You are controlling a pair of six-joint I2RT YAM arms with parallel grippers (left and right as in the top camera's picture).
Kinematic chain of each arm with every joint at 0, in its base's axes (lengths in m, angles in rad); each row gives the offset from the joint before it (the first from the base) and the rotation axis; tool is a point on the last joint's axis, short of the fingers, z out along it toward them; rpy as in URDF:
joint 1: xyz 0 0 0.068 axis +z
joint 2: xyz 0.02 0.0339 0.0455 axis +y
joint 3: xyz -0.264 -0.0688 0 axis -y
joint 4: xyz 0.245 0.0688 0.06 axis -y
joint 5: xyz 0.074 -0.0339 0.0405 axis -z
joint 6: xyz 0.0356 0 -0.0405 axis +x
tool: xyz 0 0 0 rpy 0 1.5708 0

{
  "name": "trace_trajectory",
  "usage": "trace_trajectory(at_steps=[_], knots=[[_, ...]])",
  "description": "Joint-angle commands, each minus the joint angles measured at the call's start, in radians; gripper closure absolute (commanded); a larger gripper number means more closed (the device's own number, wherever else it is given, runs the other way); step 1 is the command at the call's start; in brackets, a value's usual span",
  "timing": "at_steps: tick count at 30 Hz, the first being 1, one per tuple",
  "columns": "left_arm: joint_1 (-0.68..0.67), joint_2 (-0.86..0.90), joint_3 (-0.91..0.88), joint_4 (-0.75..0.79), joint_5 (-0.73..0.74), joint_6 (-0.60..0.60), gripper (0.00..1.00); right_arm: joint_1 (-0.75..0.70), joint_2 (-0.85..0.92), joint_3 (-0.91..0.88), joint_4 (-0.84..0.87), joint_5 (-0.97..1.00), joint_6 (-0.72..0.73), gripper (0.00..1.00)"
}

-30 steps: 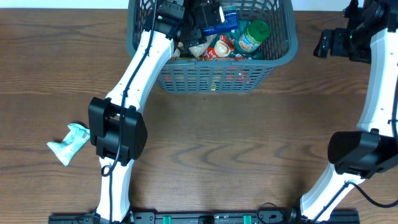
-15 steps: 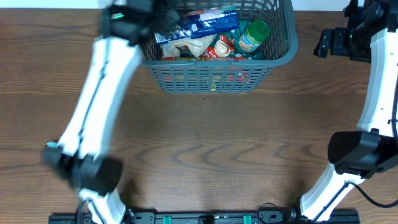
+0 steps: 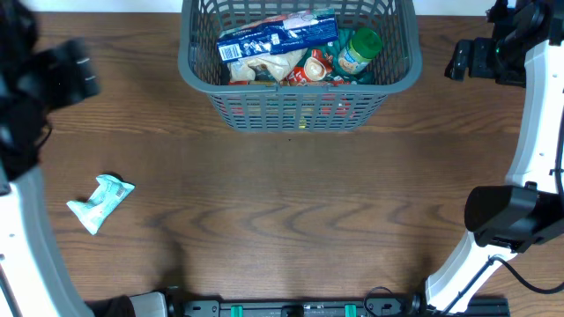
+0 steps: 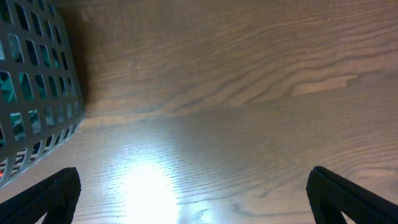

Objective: Pack container
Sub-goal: 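Move the left gripper to the mint-green wipes packet and grasp it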

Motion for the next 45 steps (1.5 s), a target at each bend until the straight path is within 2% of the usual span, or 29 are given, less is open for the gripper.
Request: trace_trajectory(at_steps=[1,4,7,9,11,18,26,32,42,45], knots=[[0.106,0.017,-0.070,-0.090,-0.057,-0.668,0.01,-0.003,0.008,-0.002,-0.001,-0.004,-0.011,0.01],[0.158,0.017,-0.179,-0.115,-0.028,-0.954,0.01,-0.002,0.008,-0.002,-0.001,-0.015,-0.011,0.01],[0.177,0.018,-0.339,-0.102,-0.016,-1.303,0.02,-0.002,0.008,-0.003,-0.002,-0.043,-0.011,0.01],[0.177,0.018,-0.442,-0.077,-0.016,-1.483,0.01,-0.002,0.008,-0.002,-0.004,-0.045,-0.011,0.01],[0.177,0.018,-0.546,-0.023,-0.016,-1.587,0.01,-0.002,0.008,-0.003,-0.003,-0.045,-0.011,0.01],[0.177,0.028,-0.857,0.270,-0.015,-1.626,0.01,-0.002,0.008,-0.002,-0.005,-0.045,-0.012,0.01],[0.204,0.065,-1.109,0.555,0.086,-1.662,0.01,-0.002,0.008,-0.002,-0.016,-0.044,-0.012,0.01],[0.224,0.129,-1.167,0.614,0.085,-1.661,0.01,-0.002,0.008,-0.002,-0.017,-0.044,-0.012,0.01],[0.233,0.252,-1.173,0.615,0.078,-1.661,0.00,-0.002,0.008,-0.002,-0.028,-0.044,-0.020,0.01],[0.233,0.280,-1.173,0.615,0.070,-1.661,0.04,-0.002,0.008,-0.002,-0.035,-0.044,-0.020,0.01]])
